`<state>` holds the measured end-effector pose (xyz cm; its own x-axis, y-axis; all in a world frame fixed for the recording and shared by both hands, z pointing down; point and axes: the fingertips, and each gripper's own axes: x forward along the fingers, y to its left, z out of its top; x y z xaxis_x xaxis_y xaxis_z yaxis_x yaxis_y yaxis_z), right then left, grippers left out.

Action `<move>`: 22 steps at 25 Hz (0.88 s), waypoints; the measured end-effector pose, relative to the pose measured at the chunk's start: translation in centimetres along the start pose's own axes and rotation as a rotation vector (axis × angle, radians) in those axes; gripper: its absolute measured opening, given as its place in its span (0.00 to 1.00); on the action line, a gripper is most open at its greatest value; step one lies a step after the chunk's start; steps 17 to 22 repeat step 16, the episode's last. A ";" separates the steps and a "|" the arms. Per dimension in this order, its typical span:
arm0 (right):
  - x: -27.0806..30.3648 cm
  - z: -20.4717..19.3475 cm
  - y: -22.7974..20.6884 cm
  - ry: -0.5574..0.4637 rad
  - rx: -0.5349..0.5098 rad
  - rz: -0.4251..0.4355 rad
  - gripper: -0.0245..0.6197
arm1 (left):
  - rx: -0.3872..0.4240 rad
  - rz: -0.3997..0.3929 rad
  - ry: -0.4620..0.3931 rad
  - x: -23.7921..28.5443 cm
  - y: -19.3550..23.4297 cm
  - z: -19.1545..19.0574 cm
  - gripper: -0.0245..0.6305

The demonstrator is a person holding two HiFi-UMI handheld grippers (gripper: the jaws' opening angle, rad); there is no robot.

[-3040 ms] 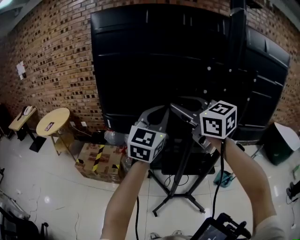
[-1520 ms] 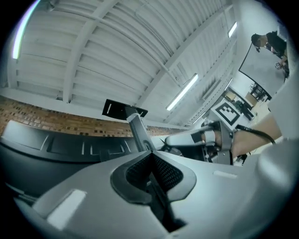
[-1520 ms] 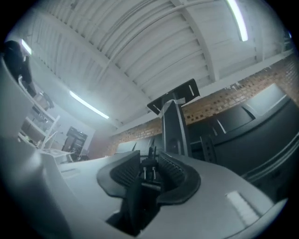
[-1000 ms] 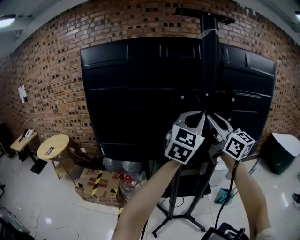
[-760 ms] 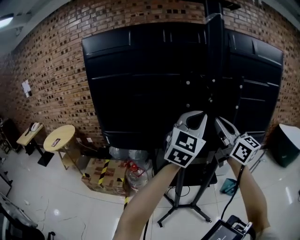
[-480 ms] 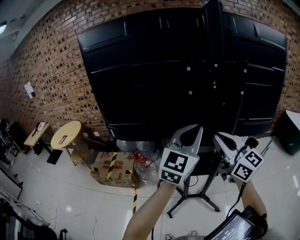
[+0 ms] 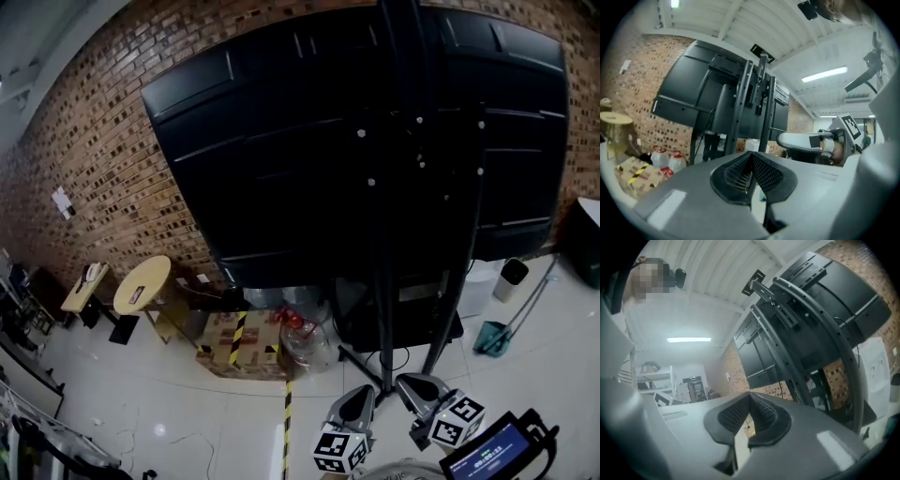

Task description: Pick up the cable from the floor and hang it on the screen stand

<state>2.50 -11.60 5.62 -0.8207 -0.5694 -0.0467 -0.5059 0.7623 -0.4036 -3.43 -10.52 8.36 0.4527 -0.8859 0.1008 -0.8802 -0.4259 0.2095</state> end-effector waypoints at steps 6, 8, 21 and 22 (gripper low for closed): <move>-0.8 -3.6 2.4 0.085 -0.022 -0.009 0.04 | 0.034 0.022 0.003 -2.6 -0.5 0.4 0.06; -0.5 -2.4 2.6 0.071 -0.080 -0.014 0.04 | 0.060 0.026 -0.018 -2.7 -0.3 2.0 0.06; -0.4 -1.1 4.2 0.024 -0.140 -0.019 0.04 | 0.042 0.017 -0.015 -3.2 -1.0 2.1 0.06; -0.4 -1.1 4.2 0.024 -0.140 -0.019 0.04 | 0.042 0.017 -0.015 -3.2 -1.0 2.1 0.06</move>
